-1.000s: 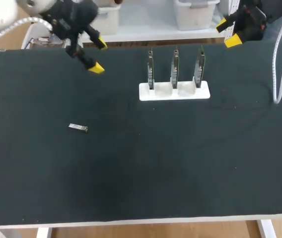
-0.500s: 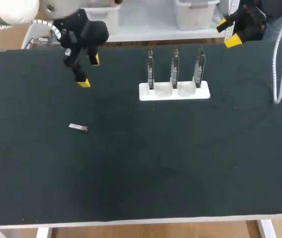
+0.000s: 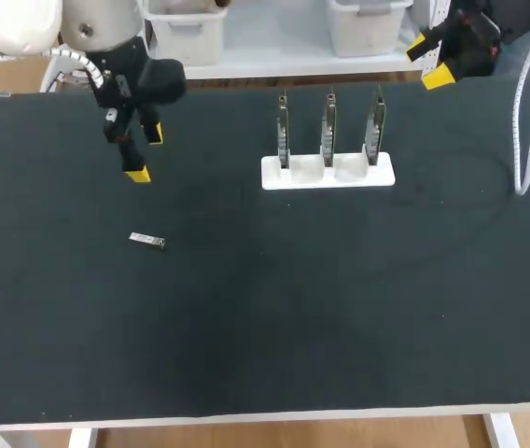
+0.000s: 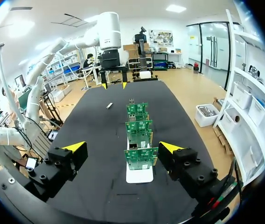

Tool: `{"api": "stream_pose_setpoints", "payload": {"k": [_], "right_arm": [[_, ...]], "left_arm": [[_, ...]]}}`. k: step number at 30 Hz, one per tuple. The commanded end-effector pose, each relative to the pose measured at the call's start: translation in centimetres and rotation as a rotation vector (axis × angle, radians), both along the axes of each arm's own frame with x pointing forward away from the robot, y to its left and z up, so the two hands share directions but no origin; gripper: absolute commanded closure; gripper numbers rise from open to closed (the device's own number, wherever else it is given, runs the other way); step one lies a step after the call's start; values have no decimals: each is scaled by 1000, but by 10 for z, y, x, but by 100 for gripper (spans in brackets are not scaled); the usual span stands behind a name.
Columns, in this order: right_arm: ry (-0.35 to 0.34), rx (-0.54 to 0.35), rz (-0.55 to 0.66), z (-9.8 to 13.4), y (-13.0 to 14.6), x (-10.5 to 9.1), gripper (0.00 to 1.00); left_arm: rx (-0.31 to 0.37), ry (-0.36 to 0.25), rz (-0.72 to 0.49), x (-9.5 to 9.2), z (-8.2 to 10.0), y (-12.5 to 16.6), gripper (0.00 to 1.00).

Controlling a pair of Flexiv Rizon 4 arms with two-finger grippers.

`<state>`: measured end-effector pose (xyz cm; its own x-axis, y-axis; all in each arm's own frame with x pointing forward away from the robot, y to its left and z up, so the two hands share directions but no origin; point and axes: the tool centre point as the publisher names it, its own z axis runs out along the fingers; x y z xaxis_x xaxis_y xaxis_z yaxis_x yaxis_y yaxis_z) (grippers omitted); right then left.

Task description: Pick up the optical module with the left hand, and insert it into the network port with the right hand.

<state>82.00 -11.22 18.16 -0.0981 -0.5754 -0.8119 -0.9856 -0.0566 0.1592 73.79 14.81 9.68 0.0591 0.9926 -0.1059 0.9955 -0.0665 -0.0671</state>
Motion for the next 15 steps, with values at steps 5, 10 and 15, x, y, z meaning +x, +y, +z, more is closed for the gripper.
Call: {"api": "stream_pose_setpoints", "payload": {"k": [5,10,15], "right_arm": [[224,36,315,1,0,8,0],[224,36,315,1,0,8,0],[224,36,315,1,0,8,0]], "left_arm": [[6,10,24,-22,-8,19,0],[68,-7,11,-32,-16,21,0],[108,-2,-9,-40,-27,24,0]]}}
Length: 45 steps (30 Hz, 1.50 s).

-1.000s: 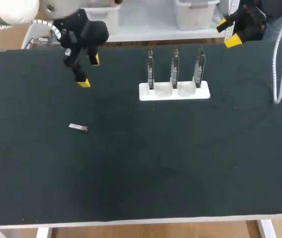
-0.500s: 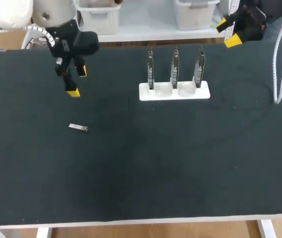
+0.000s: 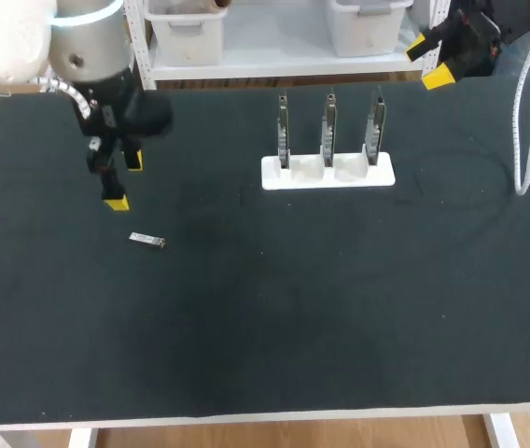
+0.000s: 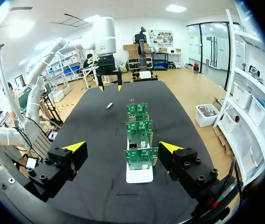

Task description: Pick up the optical module with the left hand, and insert it into the network port with the right hand.

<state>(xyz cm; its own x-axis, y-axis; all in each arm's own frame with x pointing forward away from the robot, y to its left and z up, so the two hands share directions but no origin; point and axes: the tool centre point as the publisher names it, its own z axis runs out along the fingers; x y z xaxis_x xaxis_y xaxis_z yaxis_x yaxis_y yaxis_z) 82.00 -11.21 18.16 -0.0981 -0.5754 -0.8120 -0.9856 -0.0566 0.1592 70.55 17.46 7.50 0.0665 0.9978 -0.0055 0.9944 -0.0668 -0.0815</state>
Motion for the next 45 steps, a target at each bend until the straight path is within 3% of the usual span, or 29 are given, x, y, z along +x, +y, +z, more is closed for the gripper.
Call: {"api": "stream_pose_setpoints", "payload": {"k": [1,6,20,30,32,45], "right_arm": [[224,36,315,1,0,8,0],[224,36,315,1,0,8,0],[224,36,315,1,0,8,0],[224,36,315,1,0,8,0],[224,36,315,1,0,8,0],[224,36,315,1,0,8,0]], "left_arm": [[9,-7,-7,-9,-8,-2,0],[56,-13,-35,-14,-21,-2,0],[36,-2,-30,-23,-45,1,0],[-1,-3,-7,-33,-48,-10,0],[1,-34,12,-33,-42,-14,0],[1,-34,12,-33,-42,-14,0]]}}
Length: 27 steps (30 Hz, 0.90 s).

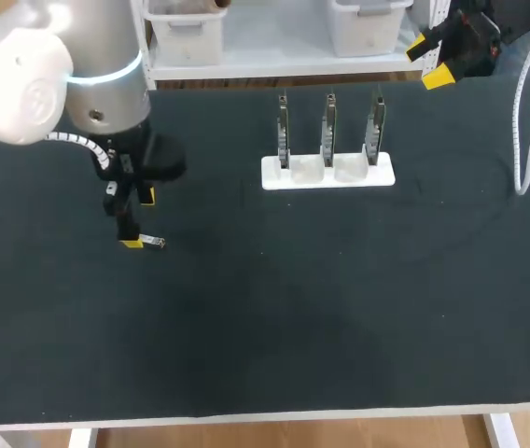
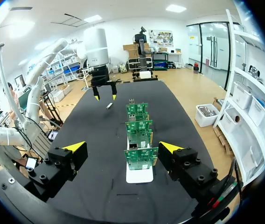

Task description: Pick up the optical module with the left hand, and insert it into the network port with the right hand.

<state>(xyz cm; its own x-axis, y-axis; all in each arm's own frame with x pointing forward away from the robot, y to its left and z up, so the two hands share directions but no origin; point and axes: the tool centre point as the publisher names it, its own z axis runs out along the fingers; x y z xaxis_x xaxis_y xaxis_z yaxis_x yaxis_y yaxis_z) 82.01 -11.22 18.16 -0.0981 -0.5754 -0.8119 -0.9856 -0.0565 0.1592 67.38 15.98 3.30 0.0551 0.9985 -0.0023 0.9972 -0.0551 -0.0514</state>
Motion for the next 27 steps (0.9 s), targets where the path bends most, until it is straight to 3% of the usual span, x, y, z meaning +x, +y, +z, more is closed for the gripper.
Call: {"api": "stream_pose_setpoints", "payload": {"k": [1,9,16,27], "right_arm": [[224,36,315,1,0,8,0],[224,36,315,1,0,8,0],[224,36,315,1,0,8,0],[224,36,315,1,0,8,0]], "left_arm": [[-1,-4,0,-1,0,1,0],[4,-15,-13,-1,1,1,0],[75,-60,-92,-16,-12,-7,0],[56,-50,-63,-18,-27,-2,0]]}}
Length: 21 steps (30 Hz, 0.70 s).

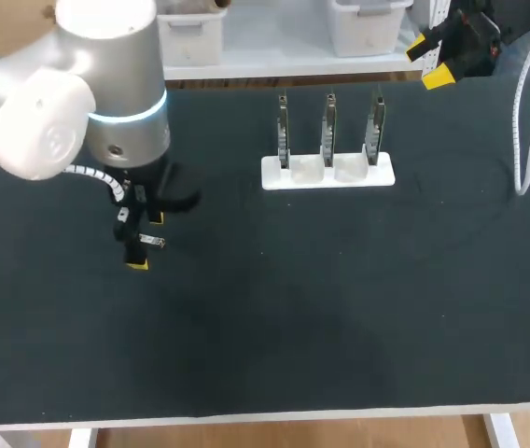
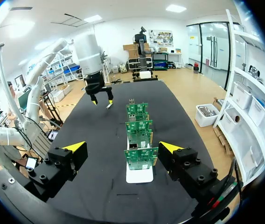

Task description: Pick up the optical module with the left hand, and insert it into the network port with the right hand.

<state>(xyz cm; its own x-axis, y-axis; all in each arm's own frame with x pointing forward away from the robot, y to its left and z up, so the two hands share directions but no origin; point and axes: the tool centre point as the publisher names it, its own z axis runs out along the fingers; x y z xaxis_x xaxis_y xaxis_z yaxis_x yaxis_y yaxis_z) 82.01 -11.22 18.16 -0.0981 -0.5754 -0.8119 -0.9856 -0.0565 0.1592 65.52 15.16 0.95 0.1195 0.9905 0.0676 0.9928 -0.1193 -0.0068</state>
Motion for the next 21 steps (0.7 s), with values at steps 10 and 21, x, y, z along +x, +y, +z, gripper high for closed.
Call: {"api": "stream_pose_setpoints", "payload": {"k": [10,21], "right_arm": [[224,36,315,1,0,8,0],[224,36,315,1,0,8,0]], "left_arm": [[25,-12,45,12,-7,25,0],[-11,31,43,15,-13,27,0]]}}
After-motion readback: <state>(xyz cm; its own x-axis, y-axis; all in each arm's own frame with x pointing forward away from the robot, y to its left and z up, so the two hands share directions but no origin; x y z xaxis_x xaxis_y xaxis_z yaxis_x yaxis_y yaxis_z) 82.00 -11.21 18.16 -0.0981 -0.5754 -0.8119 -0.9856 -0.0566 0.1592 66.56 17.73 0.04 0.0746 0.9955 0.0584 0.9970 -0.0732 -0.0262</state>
